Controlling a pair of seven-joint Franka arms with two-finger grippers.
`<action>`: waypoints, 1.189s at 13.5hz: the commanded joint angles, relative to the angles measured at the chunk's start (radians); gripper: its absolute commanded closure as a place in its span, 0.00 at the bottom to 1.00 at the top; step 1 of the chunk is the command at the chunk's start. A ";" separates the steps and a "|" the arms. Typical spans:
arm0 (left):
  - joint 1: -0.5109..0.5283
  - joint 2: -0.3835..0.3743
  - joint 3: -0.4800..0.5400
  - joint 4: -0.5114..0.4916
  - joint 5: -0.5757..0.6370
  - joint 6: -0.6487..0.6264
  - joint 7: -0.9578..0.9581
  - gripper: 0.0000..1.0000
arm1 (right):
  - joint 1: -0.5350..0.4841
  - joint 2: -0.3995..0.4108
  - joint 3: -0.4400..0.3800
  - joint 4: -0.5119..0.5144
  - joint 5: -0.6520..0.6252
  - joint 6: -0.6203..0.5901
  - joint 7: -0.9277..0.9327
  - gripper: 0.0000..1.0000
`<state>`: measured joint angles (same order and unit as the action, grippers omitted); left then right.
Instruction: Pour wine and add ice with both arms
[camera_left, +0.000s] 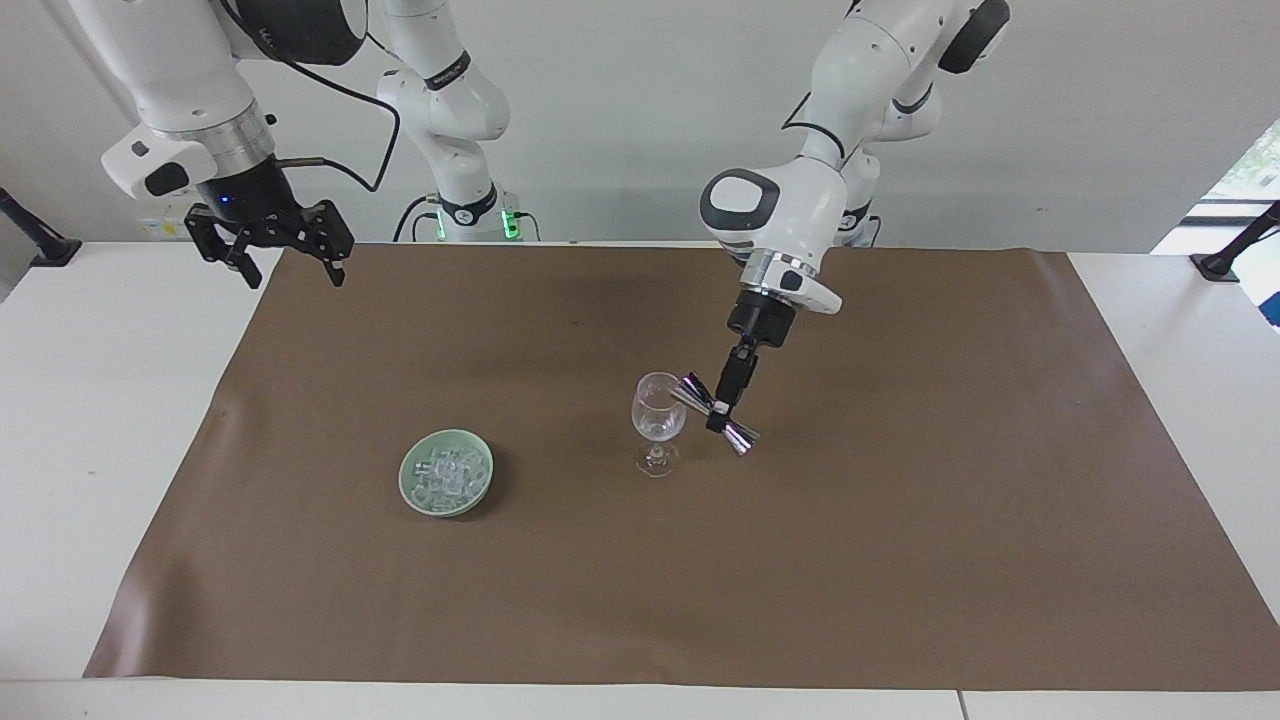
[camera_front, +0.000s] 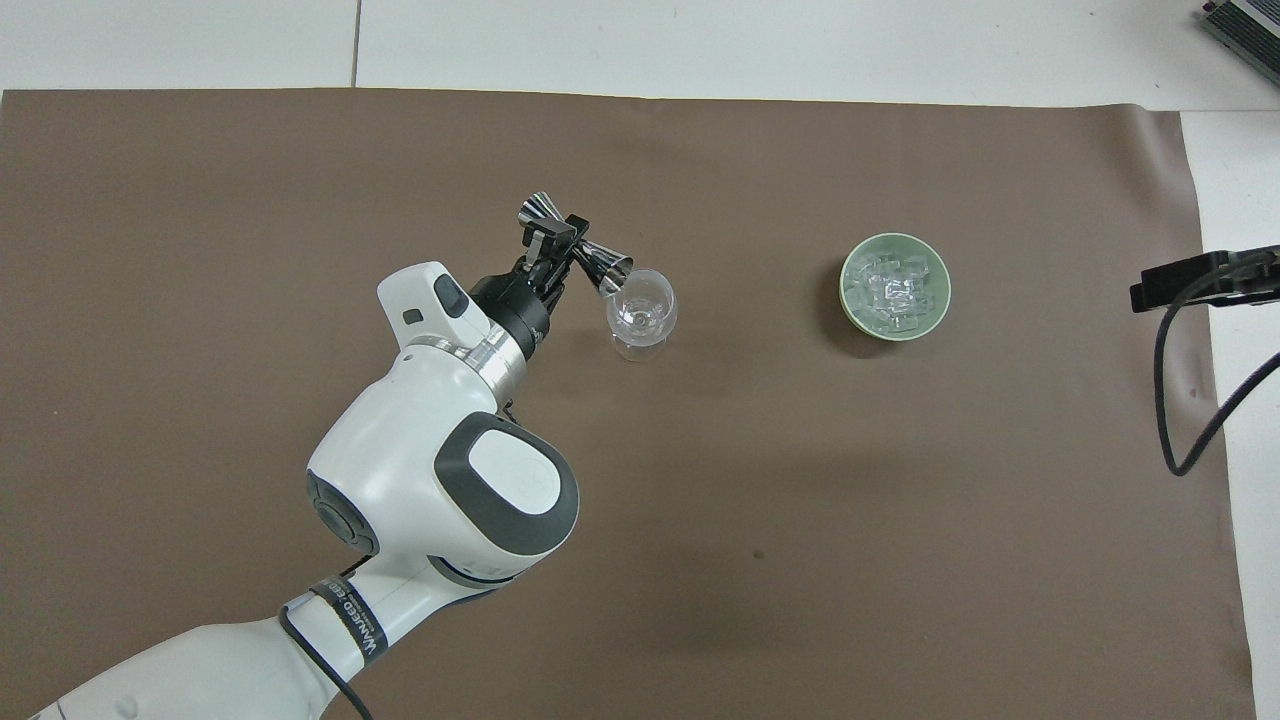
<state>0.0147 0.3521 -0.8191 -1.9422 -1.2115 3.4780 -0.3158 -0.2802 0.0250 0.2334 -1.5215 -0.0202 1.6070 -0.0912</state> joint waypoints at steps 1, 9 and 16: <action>-0.002 0.016 0.000 0.020 0.015 0.021 0.030 1.00 | -0.007 -0.010 0.003 -0.013 0.014 -0.005 -0.021 0.00; -0.002 0.015 0.000 0.037 0.015 0.021 0.032 1.00 | -0.007 -0.010 0.003 -0.013 0.014 -0.005 -0.021 0.00; -0.004 0.013 0.000 0.031 0.015 0.021 0.034 1.00 | -0.007 -0.010 0.003 -0.013 0.014 -0.005 -0.021 0.00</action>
<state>0.0148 0.3522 -0.8190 -1.9213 -1.2112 3.4794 -0.2933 -0.2802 0.0250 0.2334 -1.5215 -0.0202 1.6070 -0.0912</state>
